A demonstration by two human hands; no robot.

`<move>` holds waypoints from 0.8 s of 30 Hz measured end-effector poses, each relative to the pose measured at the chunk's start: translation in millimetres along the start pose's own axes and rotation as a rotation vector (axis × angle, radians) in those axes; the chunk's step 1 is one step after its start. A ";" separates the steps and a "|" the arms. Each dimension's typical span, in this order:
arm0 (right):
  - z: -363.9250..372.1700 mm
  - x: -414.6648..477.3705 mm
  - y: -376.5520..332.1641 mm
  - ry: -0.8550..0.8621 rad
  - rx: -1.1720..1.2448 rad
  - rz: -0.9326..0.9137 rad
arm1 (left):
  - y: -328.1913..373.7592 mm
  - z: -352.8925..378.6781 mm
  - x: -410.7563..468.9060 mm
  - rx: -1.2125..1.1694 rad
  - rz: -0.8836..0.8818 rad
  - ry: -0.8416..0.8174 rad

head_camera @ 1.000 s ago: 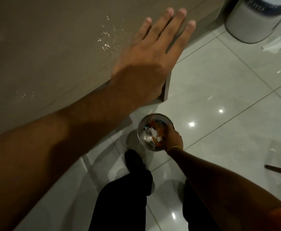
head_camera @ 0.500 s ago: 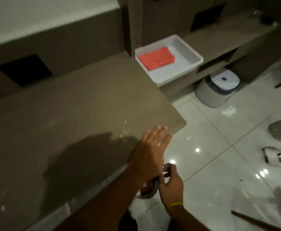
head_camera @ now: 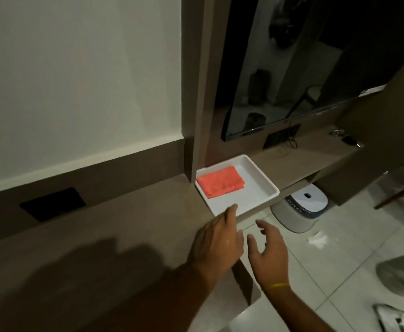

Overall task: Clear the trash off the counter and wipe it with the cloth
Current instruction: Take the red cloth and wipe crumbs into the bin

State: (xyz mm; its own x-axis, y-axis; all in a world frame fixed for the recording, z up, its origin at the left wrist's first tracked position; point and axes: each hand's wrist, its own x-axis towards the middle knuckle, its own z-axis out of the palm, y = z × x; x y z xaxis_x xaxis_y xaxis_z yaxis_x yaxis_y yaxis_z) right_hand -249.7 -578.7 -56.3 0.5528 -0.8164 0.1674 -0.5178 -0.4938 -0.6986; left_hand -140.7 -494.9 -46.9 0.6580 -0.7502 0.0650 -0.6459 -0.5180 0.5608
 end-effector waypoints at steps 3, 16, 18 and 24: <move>22.0 73.6 3.2 -0.112 0.010 0.010 | -3.0 7.1 67.6 0.006 -0.062 -0.017; 160.1 291.6 56.6 -0.421 -0.310 0.186 | -82.4 99.0 263.0 0.384 -0.392 -0.120; 168.4 300.1 54.6 -0.423 -0.305 0.231 | -86.9 105.4 271.0 0.457 -0.398 -0.122; 171.1 302.6 60.5 -0.434 0.056 0.399 | -84.0 92.7 282.0 0.276 -0.533 -0.187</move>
State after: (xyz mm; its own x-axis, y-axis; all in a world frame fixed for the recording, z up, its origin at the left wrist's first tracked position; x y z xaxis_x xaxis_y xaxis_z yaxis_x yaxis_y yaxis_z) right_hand -2.1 -804.4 -167.0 0.5450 -0.7329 -0.4073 -0.7120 -0.1480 -0.6865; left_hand 63.2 -701.0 -152.2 0.8545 -0.4057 -0.3243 -0.3403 -0.9090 0.2406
